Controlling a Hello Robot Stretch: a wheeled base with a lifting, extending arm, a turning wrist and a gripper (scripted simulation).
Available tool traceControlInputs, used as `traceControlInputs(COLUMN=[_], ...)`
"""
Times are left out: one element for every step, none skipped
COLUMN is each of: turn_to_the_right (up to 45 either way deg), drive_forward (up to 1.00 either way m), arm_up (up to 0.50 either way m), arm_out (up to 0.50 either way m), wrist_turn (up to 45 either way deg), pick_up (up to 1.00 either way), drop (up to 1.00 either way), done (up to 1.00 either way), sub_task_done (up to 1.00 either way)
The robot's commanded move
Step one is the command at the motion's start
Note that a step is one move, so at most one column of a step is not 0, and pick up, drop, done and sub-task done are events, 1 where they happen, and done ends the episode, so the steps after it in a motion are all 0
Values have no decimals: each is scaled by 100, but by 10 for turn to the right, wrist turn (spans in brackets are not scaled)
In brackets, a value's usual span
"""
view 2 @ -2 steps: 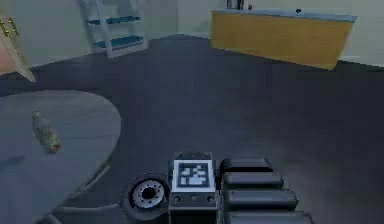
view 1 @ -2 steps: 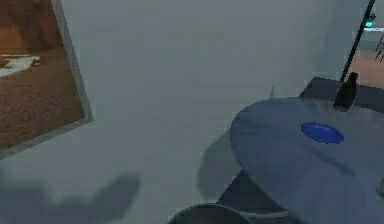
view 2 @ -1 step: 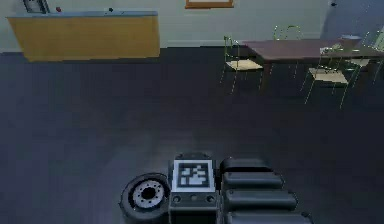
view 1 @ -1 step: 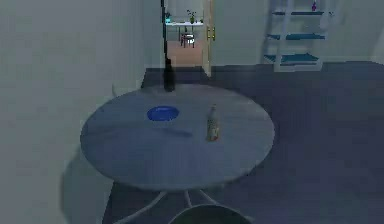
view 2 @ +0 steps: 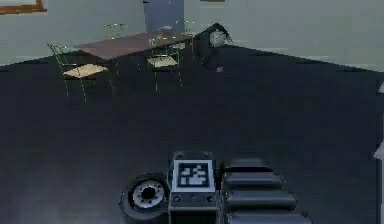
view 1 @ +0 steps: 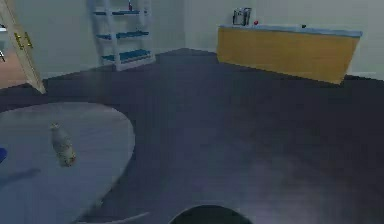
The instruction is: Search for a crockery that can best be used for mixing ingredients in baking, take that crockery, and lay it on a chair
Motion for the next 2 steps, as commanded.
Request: traceControlInputs(turn_to_the_right=[420,0], drive_forward=[0,100], arm_up=[0,0], arm_out=[0,0], wrist_turn=[0,0], pick_up=[0,0], drop=[0,0], done=[0,0], sub_task_done=[0,0])
